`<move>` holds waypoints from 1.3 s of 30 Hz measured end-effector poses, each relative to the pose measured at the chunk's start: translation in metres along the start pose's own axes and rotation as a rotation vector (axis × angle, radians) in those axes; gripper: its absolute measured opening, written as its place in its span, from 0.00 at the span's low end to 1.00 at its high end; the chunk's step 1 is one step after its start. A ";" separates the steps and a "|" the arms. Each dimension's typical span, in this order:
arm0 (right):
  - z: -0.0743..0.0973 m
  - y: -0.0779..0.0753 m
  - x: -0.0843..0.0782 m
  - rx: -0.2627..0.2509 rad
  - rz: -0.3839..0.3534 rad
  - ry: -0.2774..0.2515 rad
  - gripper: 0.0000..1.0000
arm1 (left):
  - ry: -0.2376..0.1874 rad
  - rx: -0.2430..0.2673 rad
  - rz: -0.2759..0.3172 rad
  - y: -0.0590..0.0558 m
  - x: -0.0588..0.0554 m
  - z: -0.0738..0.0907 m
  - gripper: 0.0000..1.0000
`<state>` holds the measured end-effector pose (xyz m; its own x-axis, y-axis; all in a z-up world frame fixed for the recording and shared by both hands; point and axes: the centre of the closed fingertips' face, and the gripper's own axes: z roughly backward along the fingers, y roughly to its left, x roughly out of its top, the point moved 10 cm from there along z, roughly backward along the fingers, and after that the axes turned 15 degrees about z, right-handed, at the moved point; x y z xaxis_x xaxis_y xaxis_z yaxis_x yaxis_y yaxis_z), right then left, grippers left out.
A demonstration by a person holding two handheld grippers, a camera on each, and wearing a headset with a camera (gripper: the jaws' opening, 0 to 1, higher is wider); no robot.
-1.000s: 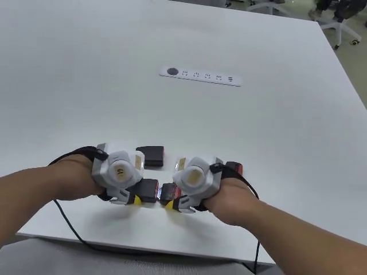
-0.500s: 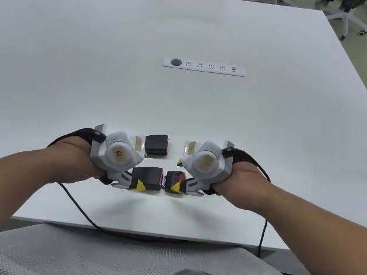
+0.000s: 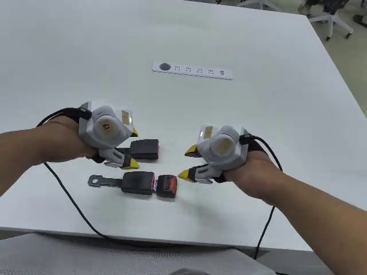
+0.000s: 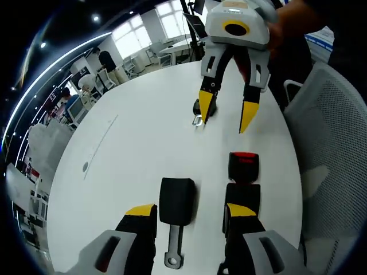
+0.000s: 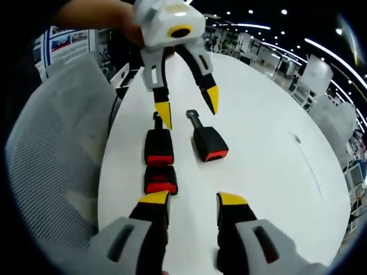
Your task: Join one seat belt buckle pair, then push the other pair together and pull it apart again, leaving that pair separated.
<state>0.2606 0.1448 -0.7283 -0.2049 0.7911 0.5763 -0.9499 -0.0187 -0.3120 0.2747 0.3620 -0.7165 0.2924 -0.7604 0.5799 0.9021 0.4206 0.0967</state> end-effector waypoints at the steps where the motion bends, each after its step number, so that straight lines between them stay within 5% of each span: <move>1: 0.002 -0.002 -0.004 -0.001 -0.005 0.004 0.33 | 0.019 0.007 -0.034 0.002 -0.001 -0.002 0.49; 7: 0.016 -0.016 -0.036 -0.021 -0.028 0.058 0.34 | 0.036 -0.009 -0.024 0.010 -0.001 -0.014 0.49; 17: 0.022 -0.025 -0.090 0.015 -0.071 0.156 0.37 | 0.059 -0.048 -0.016 0.029 0.000 -0.029 0.46; 24: 0.019 -0.032 -0.102 0.030 -0.069 0.170 0.38 | 0.121 -0.095 -0.067 0.031 0.001 -0.048 0.46; 30: 0.007 -0.035 -0.106 0.071 -0.048 0.173 0.37 | 0.129 -0.115 -0.075 0.034 0.002 -0.058 0.39; 34: 0.005 -0.038 -0.110 0.083 -0.138 0.142 0.36 | 0.149 -0.127 -0.085 0.036 0.002 -0.061 0.35; 39: 0.003 -0.043 -0.111 0.136 -0.070 0.139 0.35 | 0.144 -0.150 -0.089 0.038 0.001 -0.062 0.34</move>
<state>0.3239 0.0556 -0.7767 -0.1117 0.8698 0.4806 -0.9858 -0.0359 -0.1642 0.3289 0.3467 -0.7623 0.2421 -0.8588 0.4515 0.9603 0.2785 0.0147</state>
